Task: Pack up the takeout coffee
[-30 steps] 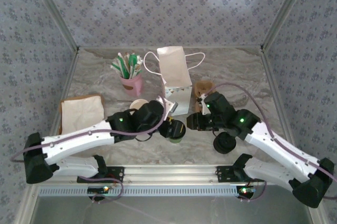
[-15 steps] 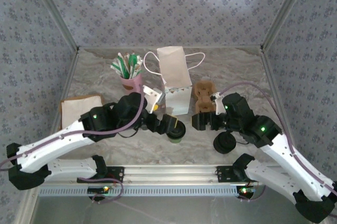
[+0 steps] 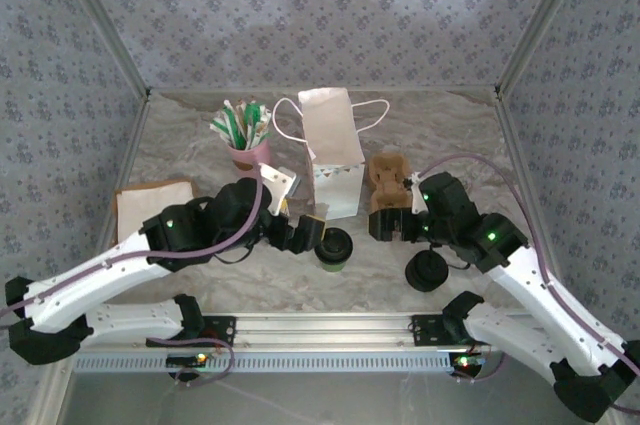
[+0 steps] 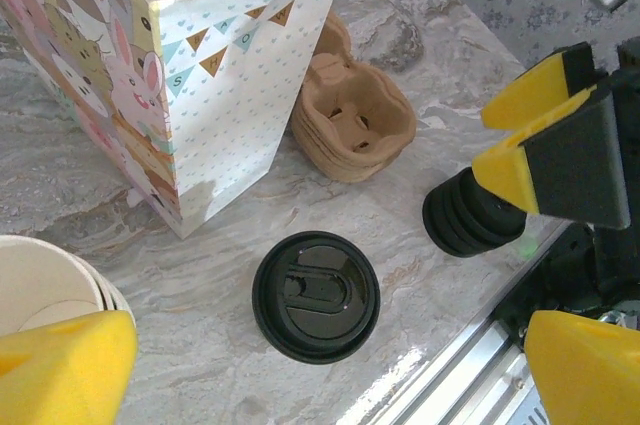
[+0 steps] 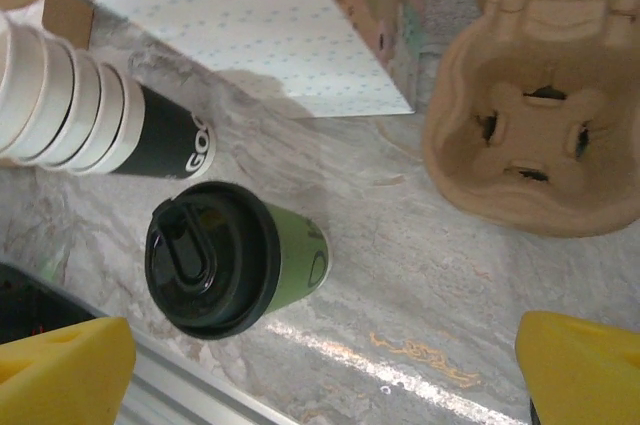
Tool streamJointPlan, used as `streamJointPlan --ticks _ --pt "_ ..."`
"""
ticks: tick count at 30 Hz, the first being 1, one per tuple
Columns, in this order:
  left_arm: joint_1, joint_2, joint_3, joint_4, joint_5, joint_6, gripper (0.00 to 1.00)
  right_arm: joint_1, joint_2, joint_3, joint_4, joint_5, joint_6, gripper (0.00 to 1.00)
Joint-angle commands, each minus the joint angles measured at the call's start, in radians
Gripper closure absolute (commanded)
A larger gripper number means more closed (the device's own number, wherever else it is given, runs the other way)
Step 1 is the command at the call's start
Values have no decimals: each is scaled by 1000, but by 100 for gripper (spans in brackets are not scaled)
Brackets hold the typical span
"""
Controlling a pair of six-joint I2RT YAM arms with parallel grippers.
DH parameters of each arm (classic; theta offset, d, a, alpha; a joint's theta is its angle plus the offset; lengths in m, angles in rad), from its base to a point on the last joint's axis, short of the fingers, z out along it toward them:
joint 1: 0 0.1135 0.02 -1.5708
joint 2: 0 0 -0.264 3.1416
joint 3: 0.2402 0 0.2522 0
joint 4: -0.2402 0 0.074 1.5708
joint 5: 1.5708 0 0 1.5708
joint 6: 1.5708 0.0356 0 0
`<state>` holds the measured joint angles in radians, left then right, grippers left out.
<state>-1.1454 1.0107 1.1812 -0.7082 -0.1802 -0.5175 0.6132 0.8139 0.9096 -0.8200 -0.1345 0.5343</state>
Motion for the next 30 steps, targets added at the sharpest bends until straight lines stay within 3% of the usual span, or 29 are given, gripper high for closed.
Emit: streamJointPlan --ticks 1,6,9,14,23,30 --pt "5 3 21 -7 -6 -11 1 -55 -3 -17 16 -12 39 0" --pt "-2 11 -20 75 -17 -14 5 -147 23 -33 54 -32 48 0" --pt "-7 24 -17 115 -46 12 6 -151 37 -11 68 52 46 0" --pt "18 62 106 37 -132 60 9 -157 63 33 84 64 16 0" --pt "169 140 301 -135 -113 109 25 -185 150 109 97 -19 -35 0" --pt "293 199 347 -167 -22 117 27 -269 102 41 212 -226 -20 0"
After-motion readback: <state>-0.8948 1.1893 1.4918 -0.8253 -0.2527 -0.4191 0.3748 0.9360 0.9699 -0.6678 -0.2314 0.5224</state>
